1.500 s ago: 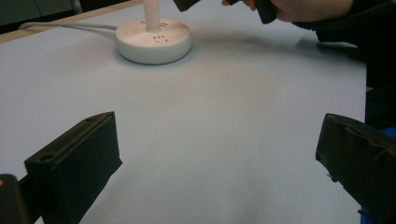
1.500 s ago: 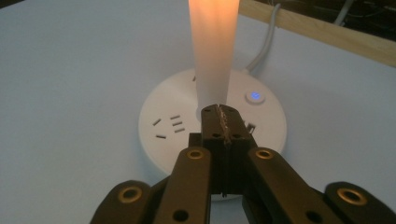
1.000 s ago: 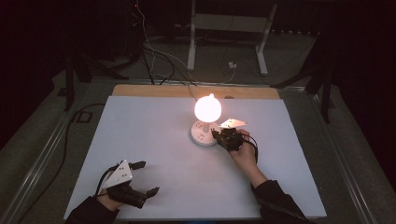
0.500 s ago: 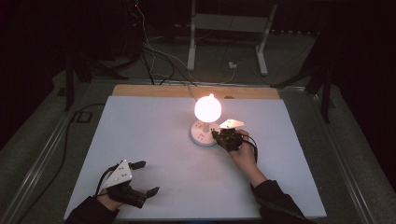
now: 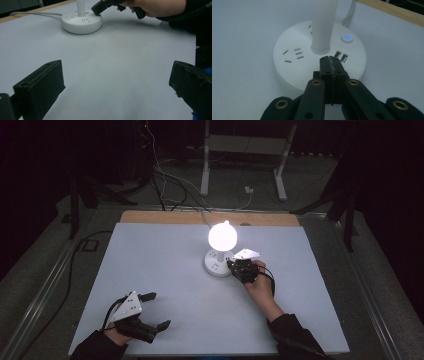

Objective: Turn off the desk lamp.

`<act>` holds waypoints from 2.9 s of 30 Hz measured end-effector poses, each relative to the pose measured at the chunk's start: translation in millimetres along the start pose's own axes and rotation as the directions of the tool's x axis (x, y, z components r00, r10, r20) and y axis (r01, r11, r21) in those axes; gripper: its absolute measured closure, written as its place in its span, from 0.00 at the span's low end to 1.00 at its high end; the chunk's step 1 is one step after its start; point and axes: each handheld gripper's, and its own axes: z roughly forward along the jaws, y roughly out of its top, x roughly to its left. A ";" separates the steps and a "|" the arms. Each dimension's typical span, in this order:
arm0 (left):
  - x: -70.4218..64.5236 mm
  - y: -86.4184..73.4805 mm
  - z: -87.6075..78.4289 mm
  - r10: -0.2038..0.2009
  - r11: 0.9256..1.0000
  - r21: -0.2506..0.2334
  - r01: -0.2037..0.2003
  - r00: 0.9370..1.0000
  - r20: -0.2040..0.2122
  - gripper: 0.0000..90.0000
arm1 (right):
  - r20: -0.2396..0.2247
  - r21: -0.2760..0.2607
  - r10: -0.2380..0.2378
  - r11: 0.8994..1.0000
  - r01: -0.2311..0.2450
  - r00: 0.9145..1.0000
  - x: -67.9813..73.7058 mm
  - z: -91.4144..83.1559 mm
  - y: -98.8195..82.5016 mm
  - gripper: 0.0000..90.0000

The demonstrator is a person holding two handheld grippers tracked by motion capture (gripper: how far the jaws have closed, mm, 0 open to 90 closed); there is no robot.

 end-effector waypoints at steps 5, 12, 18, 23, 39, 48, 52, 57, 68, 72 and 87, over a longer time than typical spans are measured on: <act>0.6 -0.3 -0.3 0.001 1.000 -0.002 -0.001 1.000 0.000 0.00 | -0.021 -0.040 -0.001 0.999 0.000 1.000 1.5 -11.6 11.7 1.00; 0.0 -0.2 -0.1 -0.003 1.000 -0.004 0.003 1.000 0.002 0.00 | -0.037 -0.076 0.011 0.997 -0.014 0.999 0.8 -25.2 21.5 1.00; 0.5 -0.2 0.0 -0.002 1.000 -0.002 0.002 1.000 0.003 0.00 | -0.038 -0.085 0.010 0.996 -0.013 0.999 0.3 -27.7 23.8 1.00; 0.5 -0.2 0.1 -0.001 1.000 -0.003 0.001 1.000 0.002 0.00 | -0.035 -0.081 0.013 0.997 -0.016 0.999 -0.9 -26.7 23.1 1.00; 0.3 -0.3 -0.1 0.001 1.000 -0.002 -0.001 1.000 0.001 0.00 | -0.024 -0.001 0.009 1.000 -0.009 1.000 -2.7 -5.7 7.4 1.00; 0.3 -0.6 0.1 0.000 1.000 0.001 0.000 1.000 0.000 0.00 | -0.017 0.023 0.004 1.000 -0.003 1.000 -3.6 1.4 2.6 1.00; 0.3 -0.3 0.2 -0.003 1.000 -0.002 0.003 1.000 0.002 0.00 | -0.012 0.024 -0.008 1.000 0.009 1.000 -2.7 1.6 2.4 1.00; -0.2 0.1 0.4 0.001 1.000 0.001 -0.001 1.000 0.001 0.00 | 0.018 0.014 -0.031 0.999 0.030 0.999 2.0 2.0 0.9 1.00; 0.4 0.0 -0.9 0.001 1.000 -0.008 -0.001 1.000 0.003 0.00 | -0.063 -0.064 -0.020 0.998 0.016 0.998 -3.6 -24.0 14.6 0.78; 0.1 -0.2 -0.8 0.001 1.000 -0.003 -0.001 1.000 0.001 0.00 | -0.108 -0.097 -0.018 0.995 0.007 0.994 -4.7 -33.6 13.2 0.56; 0.4 -0.1 -1.0 0.002 1.000 -0.006 -0.002 1.000 0.004 0.00 | -0.215 -0.023 -0.026 1.000 0.022 0.976 -10.5 -62.9 -3.0 0.00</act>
